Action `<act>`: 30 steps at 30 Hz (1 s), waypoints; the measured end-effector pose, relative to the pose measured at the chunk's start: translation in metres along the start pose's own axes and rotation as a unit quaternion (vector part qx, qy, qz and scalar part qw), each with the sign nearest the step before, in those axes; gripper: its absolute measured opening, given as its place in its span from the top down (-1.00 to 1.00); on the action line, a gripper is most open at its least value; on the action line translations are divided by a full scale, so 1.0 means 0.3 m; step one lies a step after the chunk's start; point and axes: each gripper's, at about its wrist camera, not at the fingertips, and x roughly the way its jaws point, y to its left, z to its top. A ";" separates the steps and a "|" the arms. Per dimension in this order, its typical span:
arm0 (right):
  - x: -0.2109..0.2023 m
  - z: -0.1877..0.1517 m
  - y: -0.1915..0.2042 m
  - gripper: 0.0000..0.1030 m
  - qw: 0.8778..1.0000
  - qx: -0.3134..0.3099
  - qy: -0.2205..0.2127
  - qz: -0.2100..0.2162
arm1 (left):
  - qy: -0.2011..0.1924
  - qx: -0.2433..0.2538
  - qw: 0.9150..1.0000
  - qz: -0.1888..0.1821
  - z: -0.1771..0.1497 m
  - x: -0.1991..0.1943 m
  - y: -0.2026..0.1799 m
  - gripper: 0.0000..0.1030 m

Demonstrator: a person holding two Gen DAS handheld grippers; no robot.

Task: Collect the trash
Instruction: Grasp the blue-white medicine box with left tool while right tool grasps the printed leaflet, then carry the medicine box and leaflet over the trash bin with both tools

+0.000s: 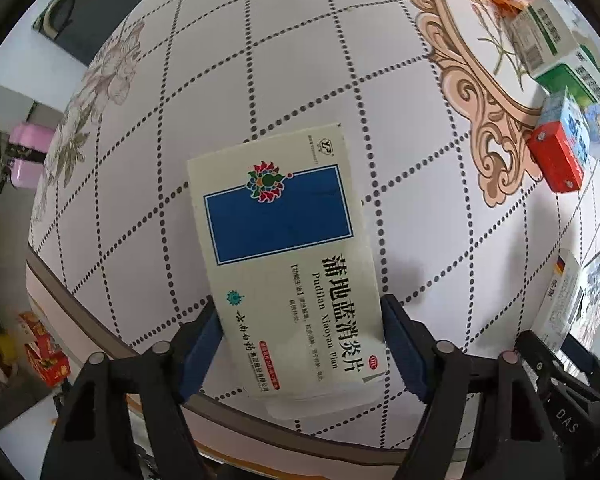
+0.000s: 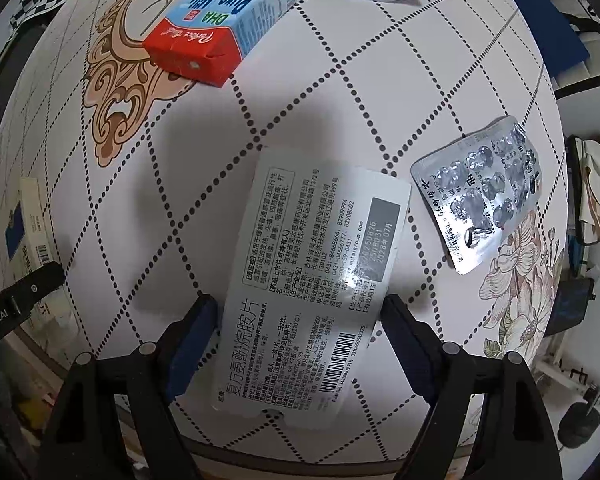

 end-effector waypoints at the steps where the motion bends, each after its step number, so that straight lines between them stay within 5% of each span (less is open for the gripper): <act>1: -0.004 -0.003 0.001 -0.54 1.000 -0.001 -0.002 -0.001 | -0.003 0.004 1.000 0.005 -0.005 -0.002 -0.006 -0.44; 9: -0.062 -0.113 0.029 -0.50 0.999 -0.011 -0.038 -0.008 | -0.047 0.056 0.997 0.016 -0.092 -0.125 -0.055 -0.43; 17: -0.311 -0.309 0.077 -0.50 0.987 -0.022 -0.159 -0.020 | -0.147 0.125 0.981 -0.007 -0.252 -0.402 0.005 -0.44; 25: -0.557 -0.663 0.220 -0.50 0.969 0.026 -0.246 -0.019 | -0.221 0.201 0.953 -0.047 -0.410 -0.624 0.156 -0.43; 30: -0.602 -0.909 0.292 -0.50 0.966 0.075 -0.247 0.000 | -0.213 0.244 0.944 -0.068 -0.561 -0.664 0.227 -0.44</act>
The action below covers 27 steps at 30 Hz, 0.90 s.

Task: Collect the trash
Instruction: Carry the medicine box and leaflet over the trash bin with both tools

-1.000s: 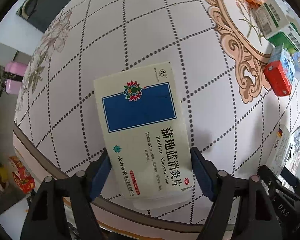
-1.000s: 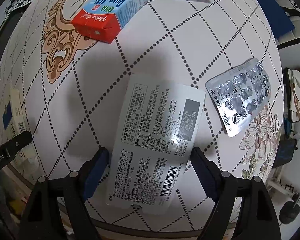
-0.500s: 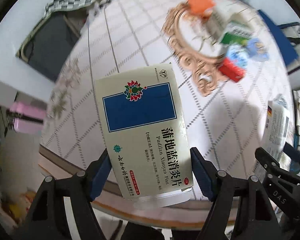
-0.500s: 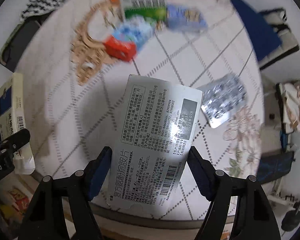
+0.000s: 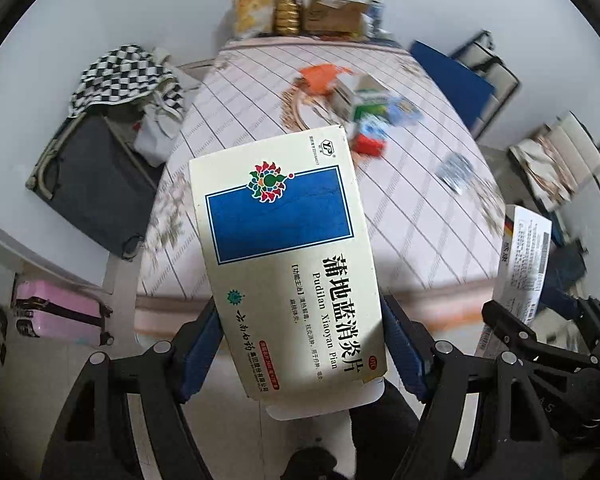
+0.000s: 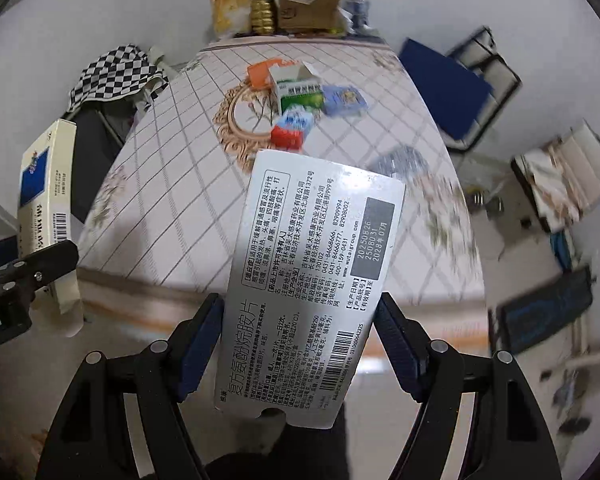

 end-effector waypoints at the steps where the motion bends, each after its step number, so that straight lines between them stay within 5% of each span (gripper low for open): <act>1: -0.021 -0.047 0.004 -0.50 1.000 0.008 0.005 0.000 | 0.006 0.009 1.000 -0.004 -0.029 -0.004 -0.004 -0.44; 6: -0.038 -0.264 0.017 -0.50 0.998 0.020 0.056 0.007 | 0.042 0.013 0.998 -0.034 -0.179 0.038 -0.006 -0.44; 11: 0.098 -0.470 -0.002 -0.50 0.992 0.044 0.118 0.026 | 0.117 -0.015 0.991 -0.063 -0.358 0.224 0.013 -0.44; 19: 0.628 -0.841 -0.078 -0.50 0.964 0.115 0.228 0.074 | 0.238 -0.080 0.963 -0.100 -0.617 0.820 0.047 -0.44; 27: 1.159 -1.095 -0.096 -0.50 0.952 0.132 0.260 0.096 | 0.303 -0.116 0.936 -0.137 -0.811 1.390 0.095 -0.47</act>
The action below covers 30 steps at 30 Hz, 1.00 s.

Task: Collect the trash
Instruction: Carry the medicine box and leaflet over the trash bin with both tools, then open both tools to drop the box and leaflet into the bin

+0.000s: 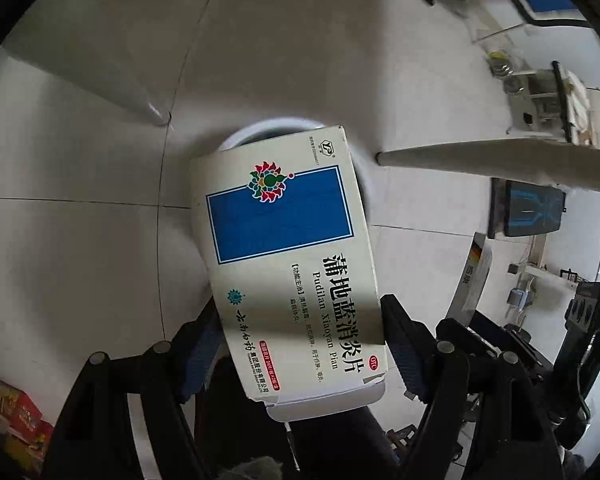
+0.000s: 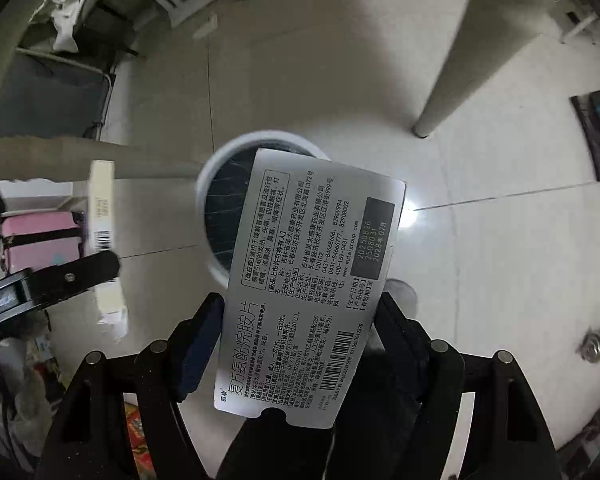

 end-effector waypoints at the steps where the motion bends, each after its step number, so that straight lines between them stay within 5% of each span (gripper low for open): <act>1: 0.067 0.010 -0.008 -0.50 1.000 -0.002 0.005 0.008 | 0.003 0.000 1.000 0.003 0.016 0.041 0.017 -0.53; 4: 0.230 0.030 -0.042 -0.52 0.999 0.000 0.022 0.040 | 0.002 -0.002 1.000 0.007 0.038 0.118 0.053 -1.00; 6: 0.314 0.043 -0.055 -0.63 0.998 -0.005 0.031 0.051 | -0.008 0.002 1.000 0.022 0.044 0.132 0.062 -1.00; 7: 0.333 0.045 -0.062 -0.97 0.998 -0.004 0.028 0.054 | -0.011 0.005 0.999 0.035 0.040 0.137 0.064 -1.00; 12: 0.379 0.075 -0.062 -1.00 0.999 -0.002 0.028 0.044 | -0.067 0.025 0.990 0.118 0.000 0.080 0.057 -1.00; 19: 0.309 0.078 0.002 -1.00 0.998 -0.043 0.030 -0.036 | -0.076 0.035 0.981 0.174 -0.072 -0.033 0.023 -1.00; 30: 0.028 0.030 0.066 -1.00 0.993 -0.069 0.001 -0.098 | -0.081 0.022 0.980 0.182 -0.194 -0.237 -0.032 -1.00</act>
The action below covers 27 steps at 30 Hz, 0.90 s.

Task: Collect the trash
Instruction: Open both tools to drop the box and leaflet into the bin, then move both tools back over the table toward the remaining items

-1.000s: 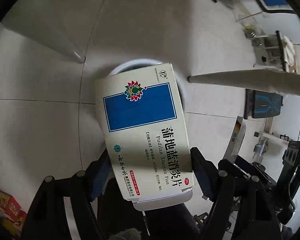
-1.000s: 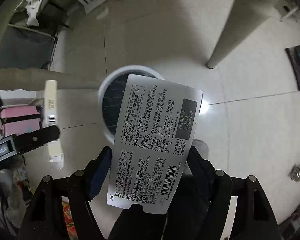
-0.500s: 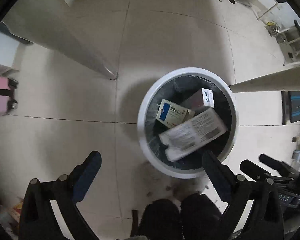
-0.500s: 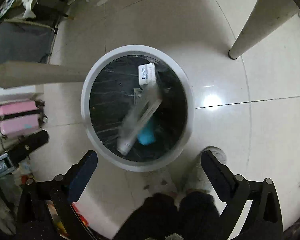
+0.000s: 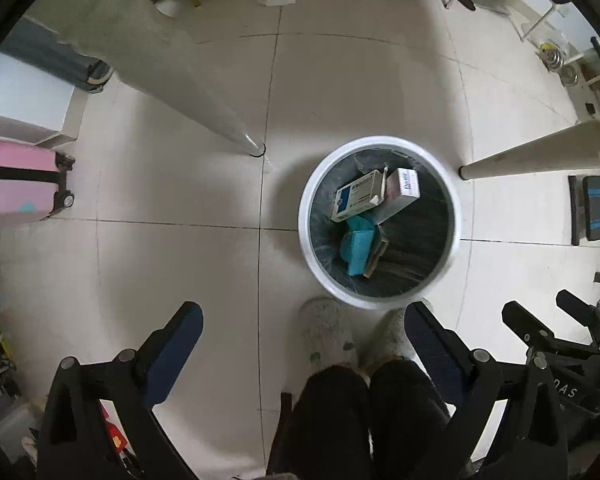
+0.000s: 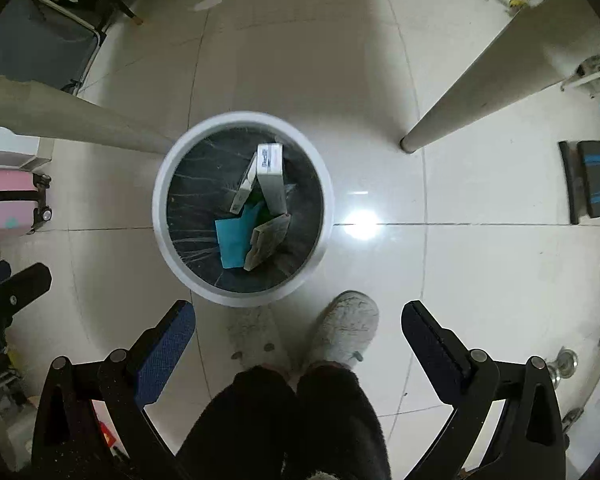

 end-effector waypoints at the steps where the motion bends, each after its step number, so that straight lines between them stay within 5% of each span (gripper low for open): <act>1: -0.031 -0.003 0.005 -1.00 1.000 -0.001 -0.003 0.000 | -0.001 -0.002 1.000 0.000 -0.003 -0.014 -0.010 -1.00; 21: -0.979 -0.167 0.089 -1.00 0.997 -0.030 -0.075 0.010 | -0.050 -0.001 0.998 -0.028 -0.173 -0.723 -0.019 -1.00; 27: -1.228 -0.189 0.112 -1.00 0.996 -0.008 -0.080 0.044 | -0.078 -0.006 0.996 -0.039 -0.191 -0.926 0.014 -1.00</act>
